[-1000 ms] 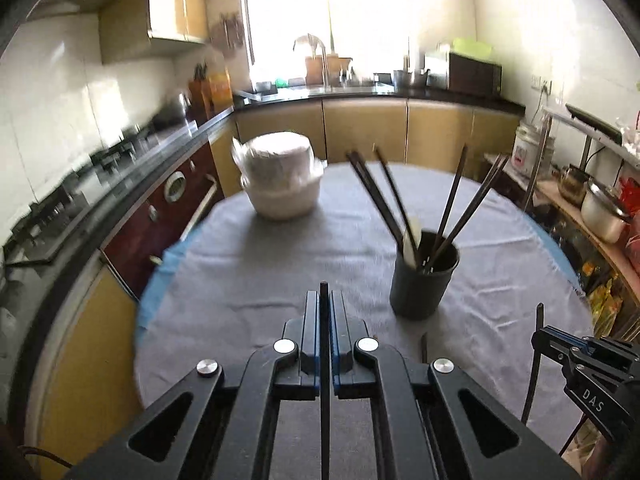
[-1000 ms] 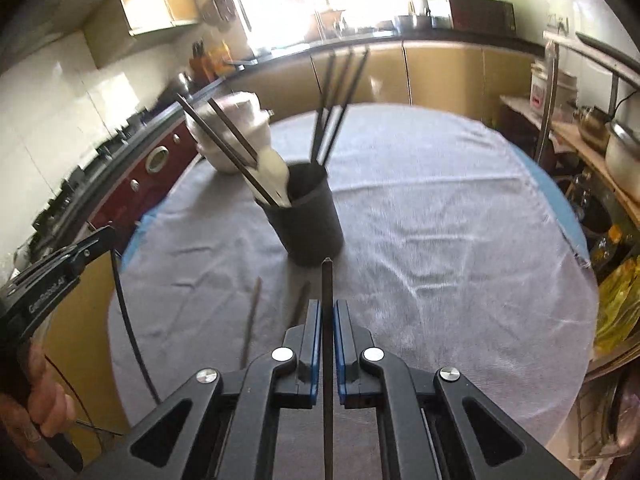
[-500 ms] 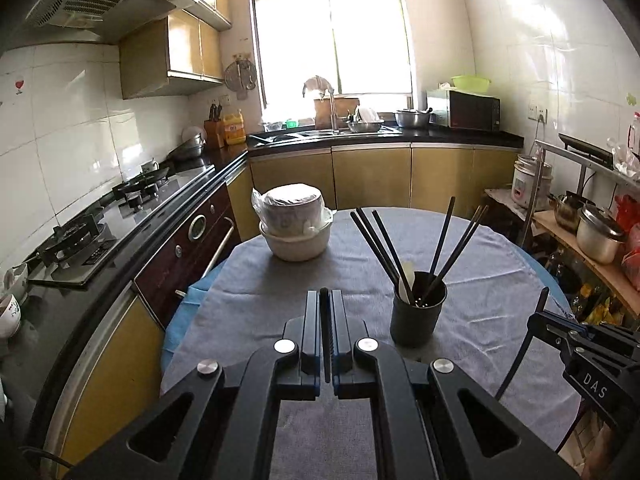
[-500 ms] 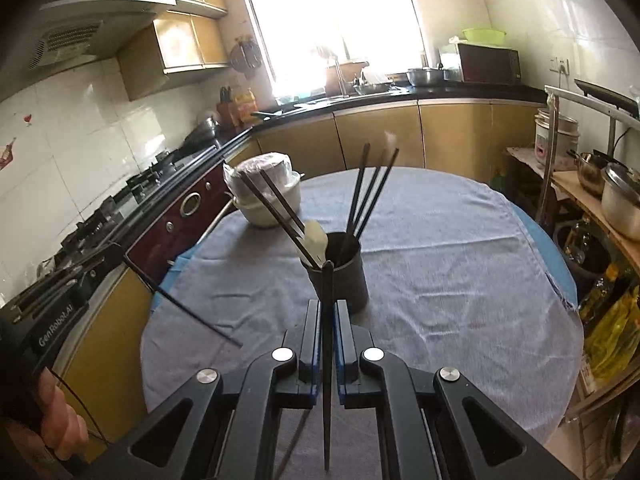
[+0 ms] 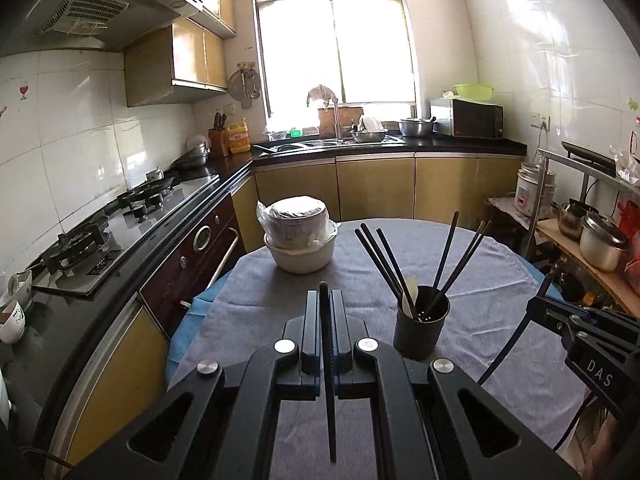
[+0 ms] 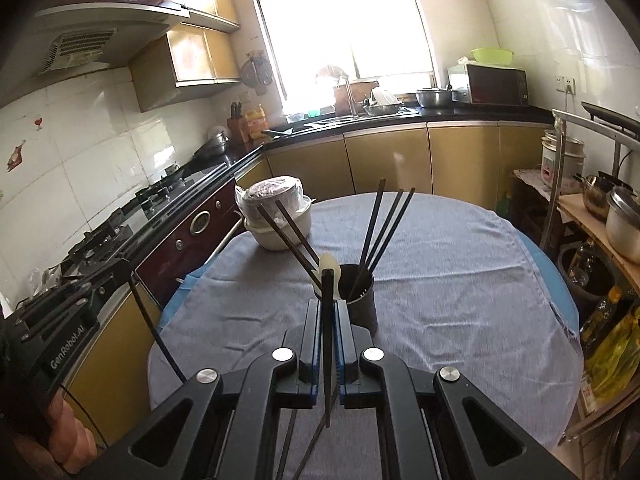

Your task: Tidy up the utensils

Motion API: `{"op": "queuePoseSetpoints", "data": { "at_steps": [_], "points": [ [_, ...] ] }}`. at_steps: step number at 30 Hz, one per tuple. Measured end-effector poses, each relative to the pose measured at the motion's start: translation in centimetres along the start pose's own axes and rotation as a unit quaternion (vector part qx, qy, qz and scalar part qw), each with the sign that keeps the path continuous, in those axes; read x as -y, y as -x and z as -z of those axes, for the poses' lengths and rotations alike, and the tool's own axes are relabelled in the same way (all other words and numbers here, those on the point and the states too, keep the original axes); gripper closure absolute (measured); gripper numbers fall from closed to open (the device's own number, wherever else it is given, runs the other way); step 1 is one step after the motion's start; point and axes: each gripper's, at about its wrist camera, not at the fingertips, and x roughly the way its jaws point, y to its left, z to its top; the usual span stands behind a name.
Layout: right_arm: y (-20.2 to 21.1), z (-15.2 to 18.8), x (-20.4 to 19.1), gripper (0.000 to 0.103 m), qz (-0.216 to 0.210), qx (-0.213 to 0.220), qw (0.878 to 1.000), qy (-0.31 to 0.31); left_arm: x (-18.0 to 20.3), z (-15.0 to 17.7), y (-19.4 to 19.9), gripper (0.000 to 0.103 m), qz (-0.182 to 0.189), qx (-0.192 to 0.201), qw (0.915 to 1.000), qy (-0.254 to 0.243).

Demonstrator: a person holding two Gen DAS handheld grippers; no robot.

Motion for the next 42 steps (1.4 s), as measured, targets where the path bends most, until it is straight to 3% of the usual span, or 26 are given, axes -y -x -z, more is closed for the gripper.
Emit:
{"op": "queuePoseSetpoints", "data": {
  "at_steps": [30, 34, 38, 42],
  "points": [
    [1.5, -3.9, -0.5, 0.097, -0.004, 0.04, 0.999, 0.028, 0.9, -2.8, 0.4, 0.099, 0.018, 0.018, 0.9997, 0.0],
    [1.6, -3.5, 0.1, 0.097, -0.006, 0.029, 0.999, 0.022, -0.4, -2.1, -1.0, 0.099, 0.03, -0.017, 0.9993, 0.014],
    [0.9, -2.3, 1.5, 0.097, -0.009, 0.006, 1.0, 0.001, -1.7, -0.5, -4.0, 0.099, 0.052, -0.083, 0.9949, 0.028],
    [0.6, -1.7, 2.6, 0.097, -0.011, -0.002, 1.0, -0.021, -1.9, 0.6, -5.8, 0.099, 0.076, -0.103, 0.9909, 0.042]
  ]
}}
